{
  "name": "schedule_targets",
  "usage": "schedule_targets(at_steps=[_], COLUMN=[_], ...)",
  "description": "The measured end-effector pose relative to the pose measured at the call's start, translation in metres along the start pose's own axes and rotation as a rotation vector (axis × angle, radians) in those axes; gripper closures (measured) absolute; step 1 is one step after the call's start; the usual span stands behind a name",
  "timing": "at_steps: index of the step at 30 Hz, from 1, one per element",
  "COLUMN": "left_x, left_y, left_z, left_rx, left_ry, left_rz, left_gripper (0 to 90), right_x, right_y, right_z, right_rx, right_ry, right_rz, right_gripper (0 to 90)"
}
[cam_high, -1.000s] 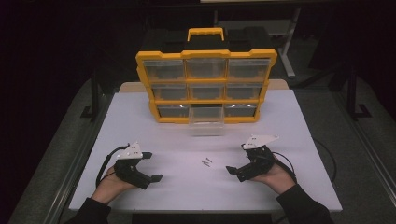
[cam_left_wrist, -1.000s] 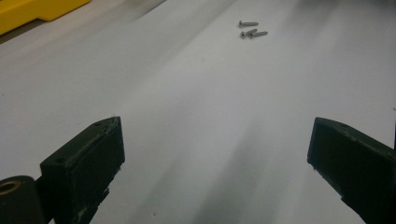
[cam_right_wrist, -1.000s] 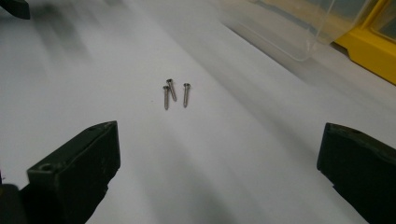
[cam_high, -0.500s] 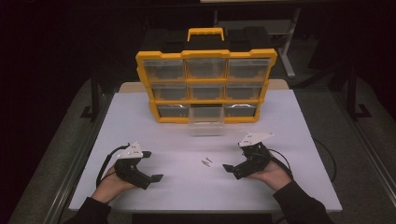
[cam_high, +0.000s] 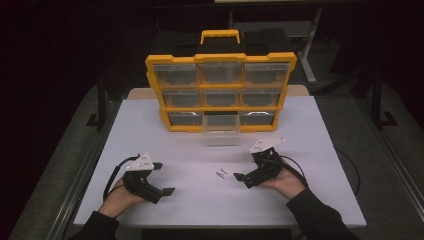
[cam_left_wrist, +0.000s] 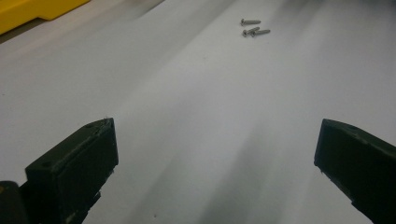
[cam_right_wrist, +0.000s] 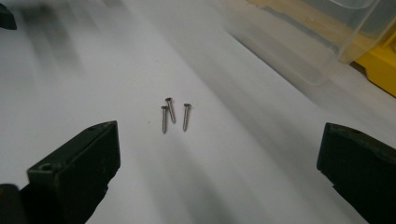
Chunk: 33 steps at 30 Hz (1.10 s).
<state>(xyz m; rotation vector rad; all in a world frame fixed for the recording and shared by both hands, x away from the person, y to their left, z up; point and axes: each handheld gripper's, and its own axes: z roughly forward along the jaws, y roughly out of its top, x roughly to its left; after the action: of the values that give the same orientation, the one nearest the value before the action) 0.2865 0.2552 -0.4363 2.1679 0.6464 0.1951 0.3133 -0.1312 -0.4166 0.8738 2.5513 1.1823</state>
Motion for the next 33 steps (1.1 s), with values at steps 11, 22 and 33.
schedule_targets(at_steps=[11, 22, 33], left_x=[0.0, 0.0, 0.0], left_y=[0.001, 0.0, 0.0], left_z=[0.001, 0.001, 0.001], left_rx=[-0.004, -0.011, -0.006], left_ry=[-0.004, -0.003, 0.0], left_rz=[0.001, -0.006, -0.004], left_gripper=[0.0, 0.0, 0.0], right_x=[-0.001, 0.002, 0.004], right_y=[0.009, 0.019, 0.028], right_z=[0.009, 0.022, 0.034], right_rx=[0.01, 0.027, 0.045], right_ry=[0.005, 0.019, 0.03], right_rz=[-0.005, -0.011, -0.016], right_gripper=[0.0, 0.0, 0.0])
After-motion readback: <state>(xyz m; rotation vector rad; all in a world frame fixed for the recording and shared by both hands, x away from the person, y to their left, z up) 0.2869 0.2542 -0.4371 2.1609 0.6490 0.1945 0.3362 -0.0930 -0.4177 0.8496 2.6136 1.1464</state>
